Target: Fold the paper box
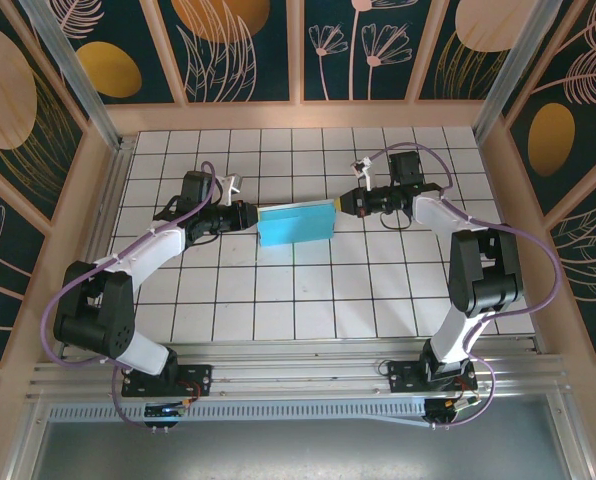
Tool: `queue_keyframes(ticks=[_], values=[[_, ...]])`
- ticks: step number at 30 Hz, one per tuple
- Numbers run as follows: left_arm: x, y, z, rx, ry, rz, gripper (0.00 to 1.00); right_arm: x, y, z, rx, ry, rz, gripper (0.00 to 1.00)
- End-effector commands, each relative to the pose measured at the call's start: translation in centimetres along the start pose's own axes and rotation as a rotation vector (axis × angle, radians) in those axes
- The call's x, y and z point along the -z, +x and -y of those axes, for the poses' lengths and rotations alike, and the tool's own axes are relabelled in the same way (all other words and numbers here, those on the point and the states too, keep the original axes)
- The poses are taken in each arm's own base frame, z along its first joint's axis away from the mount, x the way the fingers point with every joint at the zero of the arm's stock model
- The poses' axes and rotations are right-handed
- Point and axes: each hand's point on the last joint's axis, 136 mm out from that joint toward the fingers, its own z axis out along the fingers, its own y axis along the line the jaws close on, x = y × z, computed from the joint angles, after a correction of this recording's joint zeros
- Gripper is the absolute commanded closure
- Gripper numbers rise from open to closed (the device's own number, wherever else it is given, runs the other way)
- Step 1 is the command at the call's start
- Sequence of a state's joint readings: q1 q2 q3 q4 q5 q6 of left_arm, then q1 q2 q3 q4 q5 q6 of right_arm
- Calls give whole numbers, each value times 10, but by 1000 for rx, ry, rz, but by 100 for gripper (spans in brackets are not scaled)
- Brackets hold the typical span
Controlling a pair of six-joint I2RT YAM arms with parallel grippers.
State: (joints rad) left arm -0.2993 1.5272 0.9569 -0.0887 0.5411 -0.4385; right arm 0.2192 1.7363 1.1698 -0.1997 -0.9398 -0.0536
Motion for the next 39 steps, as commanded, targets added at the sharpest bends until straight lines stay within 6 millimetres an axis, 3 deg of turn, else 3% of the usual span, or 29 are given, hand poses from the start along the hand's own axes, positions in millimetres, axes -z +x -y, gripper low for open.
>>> queue_keyframes(ticks=[1,17,29,39], values=[[-7,15,-2,30,9,-68,81,-17,26,2,-22,1,-78,100],[-4,18,-1,30,8,-65,79,-18,44,9,-7,64,-110,100],[15,6,16,19,32,-1,58,-14,35,11,19,110,-92,100],[36,-8,10,97,-72,90,56,-13,31,10,23,111,-88,100]])
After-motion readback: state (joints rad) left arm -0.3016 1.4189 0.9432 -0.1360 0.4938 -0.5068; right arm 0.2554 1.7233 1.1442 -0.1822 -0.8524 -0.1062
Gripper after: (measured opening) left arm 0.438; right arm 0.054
